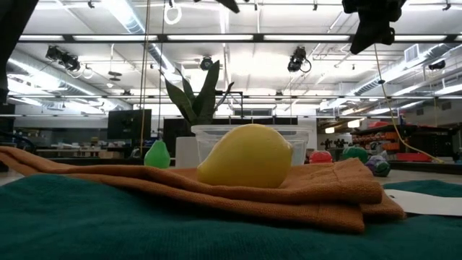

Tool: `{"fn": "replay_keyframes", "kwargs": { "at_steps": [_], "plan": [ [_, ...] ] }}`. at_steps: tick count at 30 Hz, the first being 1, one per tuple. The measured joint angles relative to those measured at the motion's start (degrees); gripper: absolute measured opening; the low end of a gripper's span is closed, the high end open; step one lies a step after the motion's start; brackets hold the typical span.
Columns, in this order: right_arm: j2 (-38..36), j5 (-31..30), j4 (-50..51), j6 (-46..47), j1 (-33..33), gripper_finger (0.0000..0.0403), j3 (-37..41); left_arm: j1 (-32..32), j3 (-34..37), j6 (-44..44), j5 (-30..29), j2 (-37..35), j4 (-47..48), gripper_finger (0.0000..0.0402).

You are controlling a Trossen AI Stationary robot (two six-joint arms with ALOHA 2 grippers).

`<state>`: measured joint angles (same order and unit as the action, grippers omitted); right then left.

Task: Pick and placing Produce into tupperware
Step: Put the pear into the transparent bin

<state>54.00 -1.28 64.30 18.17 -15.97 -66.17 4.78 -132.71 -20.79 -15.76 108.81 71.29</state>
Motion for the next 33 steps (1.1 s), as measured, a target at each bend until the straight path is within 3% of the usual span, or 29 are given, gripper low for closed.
{"fn": "replay_keyframes", "kwargs": {
  "at_steps": [7,15,24,33],
  "plan": [
    [0.0,-0.83,0.03,-2.35,-0.02,0.0,0.0,-3.78,9.66,-4.24,0.32,-0.27,-6.73,0.0174],
    [0.0,-0.81,0.05,-4.42,-0.07,0.0,0.0,-6.57,30.61,-11.95,3.45,-8.03,-19.28,0.0171],
    [0.0,-0.68,-0.04,-4.75,-0.07,0.0,0.0,-9.09,54.16,-27.48,-2.77,-20.74,-23.14,0.0169],
    [0.0,-0.48,-0.22,-2.89,-0.52,0.0,0.02,-11.43,69.11,-38.89,-6.23,-27.9,-23.76,0.0167]
  ]
}}
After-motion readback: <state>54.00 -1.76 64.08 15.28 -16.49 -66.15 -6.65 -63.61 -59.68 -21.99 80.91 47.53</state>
